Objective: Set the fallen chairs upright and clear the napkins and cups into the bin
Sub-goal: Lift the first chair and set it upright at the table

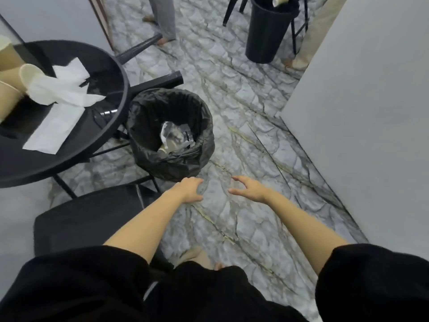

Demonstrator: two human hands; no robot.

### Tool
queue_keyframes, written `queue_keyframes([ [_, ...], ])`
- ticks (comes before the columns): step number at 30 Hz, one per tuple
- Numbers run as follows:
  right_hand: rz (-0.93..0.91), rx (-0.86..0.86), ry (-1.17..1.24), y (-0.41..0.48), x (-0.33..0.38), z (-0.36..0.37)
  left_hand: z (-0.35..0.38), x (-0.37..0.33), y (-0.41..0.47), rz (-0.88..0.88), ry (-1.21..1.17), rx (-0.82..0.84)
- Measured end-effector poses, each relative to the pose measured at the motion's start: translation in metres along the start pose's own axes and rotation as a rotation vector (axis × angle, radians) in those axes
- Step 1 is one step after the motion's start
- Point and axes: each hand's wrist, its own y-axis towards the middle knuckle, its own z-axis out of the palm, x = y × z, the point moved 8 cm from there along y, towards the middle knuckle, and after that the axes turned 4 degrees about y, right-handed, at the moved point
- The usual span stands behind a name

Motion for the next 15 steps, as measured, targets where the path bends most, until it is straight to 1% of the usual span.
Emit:
queue_keyframes([
  [4,-0.022,0.003,-0.040,0.037,0.000,-0.060,-0.051,-0.029,0.055,0.016,-0.019,-0.040],
  [9,-0.036,0.008,-0.086,0.105,0.002,-0.149,-0.134,-0.055,0.134,0.024,-0.039,-0.112],
  [12,-0.027,0.008,-0.090,0.149,0.007,-0.205,-0.177,-0.059,0.183,-0.005,-0.081,-0.101],
  [15,-0.034,0.048,-0.090,0.189,0.016,-0.251,-0.219,-0.057,0.226,-0.046,-0.086,-0.085],
])
